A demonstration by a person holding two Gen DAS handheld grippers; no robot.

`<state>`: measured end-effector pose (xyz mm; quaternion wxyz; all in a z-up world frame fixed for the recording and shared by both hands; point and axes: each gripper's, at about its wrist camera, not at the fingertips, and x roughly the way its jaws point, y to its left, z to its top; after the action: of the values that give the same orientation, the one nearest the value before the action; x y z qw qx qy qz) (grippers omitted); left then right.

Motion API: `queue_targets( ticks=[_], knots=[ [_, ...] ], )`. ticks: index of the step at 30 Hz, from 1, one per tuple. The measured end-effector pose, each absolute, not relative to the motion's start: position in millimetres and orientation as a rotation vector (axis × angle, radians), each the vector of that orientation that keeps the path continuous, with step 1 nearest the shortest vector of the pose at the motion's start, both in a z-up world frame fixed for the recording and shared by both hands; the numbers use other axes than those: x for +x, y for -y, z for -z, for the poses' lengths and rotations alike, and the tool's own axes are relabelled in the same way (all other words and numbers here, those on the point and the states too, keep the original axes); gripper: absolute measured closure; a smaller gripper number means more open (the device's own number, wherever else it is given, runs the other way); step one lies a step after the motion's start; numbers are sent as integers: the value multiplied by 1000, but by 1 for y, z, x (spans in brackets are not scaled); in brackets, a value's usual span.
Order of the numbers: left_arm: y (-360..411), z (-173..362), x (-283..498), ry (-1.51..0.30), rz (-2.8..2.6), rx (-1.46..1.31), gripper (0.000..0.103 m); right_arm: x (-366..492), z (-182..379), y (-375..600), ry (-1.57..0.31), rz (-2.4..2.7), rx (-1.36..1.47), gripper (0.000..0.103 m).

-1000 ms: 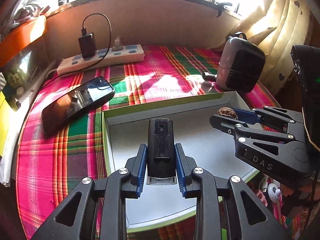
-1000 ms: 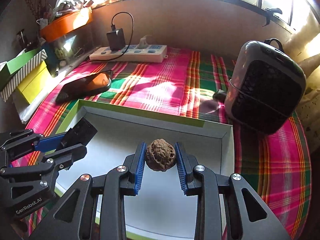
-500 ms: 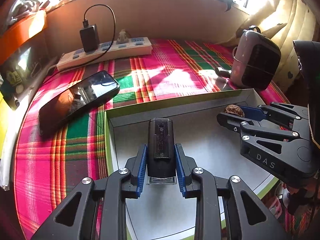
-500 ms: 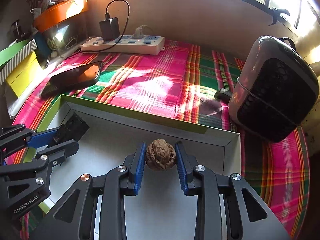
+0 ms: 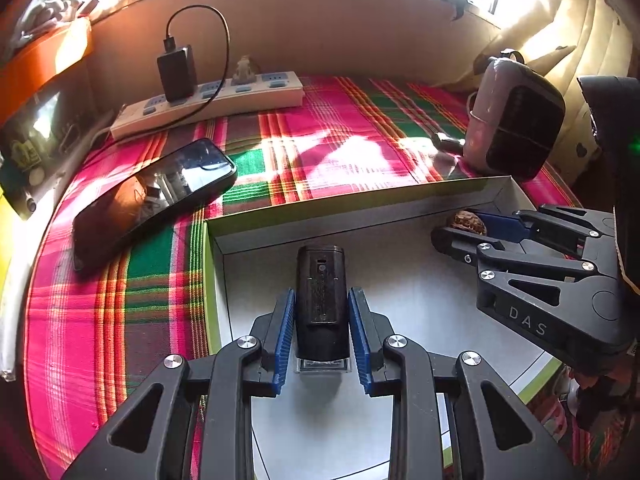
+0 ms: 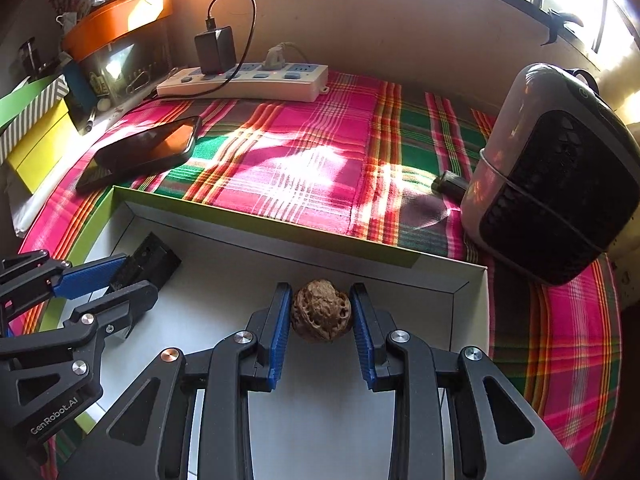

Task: Organize objects
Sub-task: 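Lower both held objects into the box and open both tools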

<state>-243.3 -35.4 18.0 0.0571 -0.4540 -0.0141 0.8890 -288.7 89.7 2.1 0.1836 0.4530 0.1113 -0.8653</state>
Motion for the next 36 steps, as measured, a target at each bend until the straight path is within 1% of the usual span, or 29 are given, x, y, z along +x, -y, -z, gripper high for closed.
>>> queue_targets(
  ticks=[10,14,17,19,22,36],
  knots=[
    [35,-18,-244,33,-2702,-1387,77,-290,-2,-91,-305,2443,1283,71],
    [34,-19,-242,37,-2706,-1389,74,-289,-2,-93,-279,2443,1289,59],
    [35,-22,-239,38,-2721,-1374,70,-286,-5,-95,-270,2449,1279,58],
    [35,-24,-236,35,-2728,-1370,70,-283,-8,-97,-261,2456,1269,57],
    [36,-29,-230,37,-2733,-1352,69,-277,-14,-101,-245,2465,1249,51],
    [34,-52,-187,50,-2766,-1270,68,-233,-39,-121,-166,2509,1168,51]
  ],
)
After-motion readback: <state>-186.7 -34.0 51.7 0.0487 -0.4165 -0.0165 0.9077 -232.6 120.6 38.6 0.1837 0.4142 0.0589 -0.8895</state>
